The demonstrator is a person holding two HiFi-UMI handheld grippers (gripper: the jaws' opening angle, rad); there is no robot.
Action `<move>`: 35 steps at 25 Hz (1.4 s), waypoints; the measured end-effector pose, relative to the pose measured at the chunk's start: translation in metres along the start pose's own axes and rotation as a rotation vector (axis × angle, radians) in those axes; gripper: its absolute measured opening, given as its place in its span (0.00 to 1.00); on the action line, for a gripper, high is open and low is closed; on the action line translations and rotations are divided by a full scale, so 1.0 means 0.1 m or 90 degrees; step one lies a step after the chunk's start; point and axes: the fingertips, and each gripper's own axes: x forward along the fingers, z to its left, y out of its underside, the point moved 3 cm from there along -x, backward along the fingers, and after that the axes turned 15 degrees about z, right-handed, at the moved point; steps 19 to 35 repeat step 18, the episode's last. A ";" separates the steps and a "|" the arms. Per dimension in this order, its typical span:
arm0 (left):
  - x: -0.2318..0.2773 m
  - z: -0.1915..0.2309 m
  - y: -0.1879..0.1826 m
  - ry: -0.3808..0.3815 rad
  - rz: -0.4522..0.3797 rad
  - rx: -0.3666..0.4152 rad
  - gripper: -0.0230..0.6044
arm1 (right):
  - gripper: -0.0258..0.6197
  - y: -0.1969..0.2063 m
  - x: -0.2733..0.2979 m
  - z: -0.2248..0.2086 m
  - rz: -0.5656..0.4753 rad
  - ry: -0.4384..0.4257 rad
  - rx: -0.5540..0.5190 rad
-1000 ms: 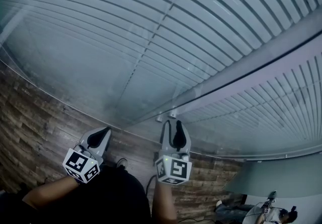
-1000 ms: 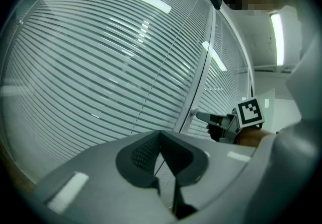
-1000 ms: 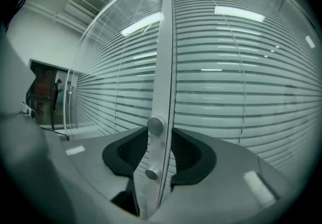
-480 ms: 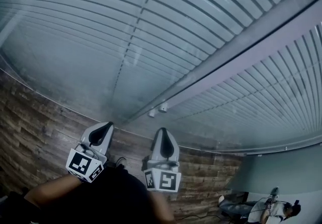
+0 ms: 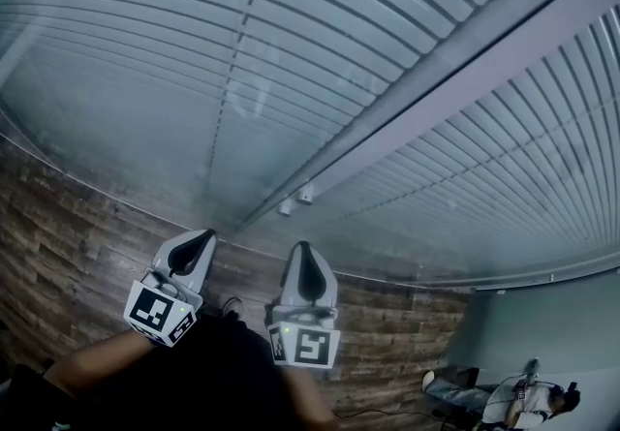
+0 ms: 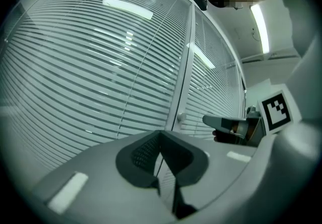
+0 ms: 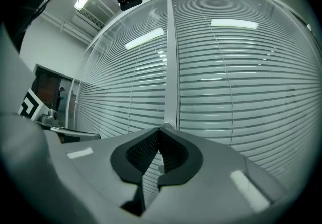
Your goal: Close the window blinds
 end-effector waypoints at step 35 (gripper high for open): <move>-0.04 0.00 0.03 0.003 0.019 0.011 0.04 | 0.04 -0.14 0.00 0.06 -0.029 -0.009 0.007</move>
